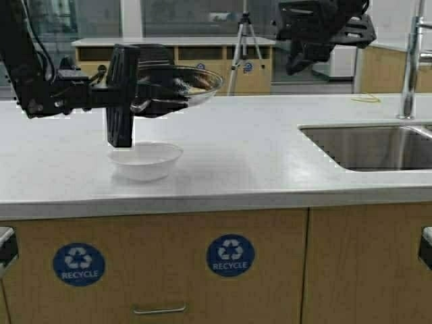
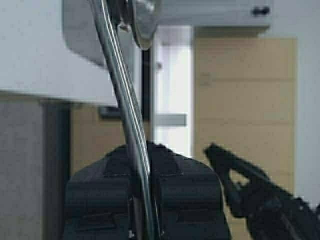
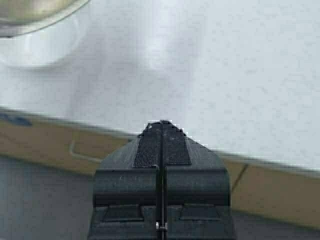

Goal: Add oil to the pan and cook the shrimp and serve it

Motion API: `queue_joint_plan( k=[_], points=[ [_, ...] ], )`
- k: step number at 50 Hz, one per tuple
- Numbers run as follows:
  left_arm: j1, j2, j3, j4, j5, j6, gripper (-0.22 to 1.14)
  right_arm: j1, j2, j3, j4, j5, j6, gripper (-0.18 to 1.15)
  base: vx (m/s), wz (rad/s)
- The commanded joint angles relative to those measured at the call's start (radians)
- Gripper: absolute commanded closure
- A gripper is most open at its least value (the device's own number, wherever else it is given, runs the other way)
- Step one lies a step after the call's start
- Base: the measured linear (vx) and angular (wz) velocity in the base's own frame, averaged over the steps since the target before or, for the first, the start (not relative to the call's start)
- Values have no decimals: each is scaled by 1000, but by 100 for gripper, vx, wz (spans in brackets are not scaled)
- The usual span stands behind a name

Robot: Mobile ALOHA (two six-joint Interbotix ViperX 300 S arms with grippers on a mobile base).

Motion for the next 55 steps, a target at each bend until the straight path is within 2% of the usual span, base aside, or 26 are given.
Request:
queue_joint_plan(
  k=[1,15,24,35,46,55],
  points=[
    [-5,-152,17,-2,38,5,88,-2,-9,-9,0,-8,2,92,-1,18],
    [-5,-291,52,14,179,-14,88,-2,-9,-5,0,-3,2,92,0,13],
    [-5,-330,75,15,331,-6,88,-2,-8,-8,0,-3,2,92,0,9],
    [-5,-334,58,64,483,9,88,-2,-5,-6,2,-8,2,92,0,8],
    [-9,-334,15,72,623,89,88,-2,9,-11,2,-9,2,92,0,4],
    [-63,-334,-44,81,804,189,88,-2,12,-12,2,-8,2,92,0,1]
  ],
)
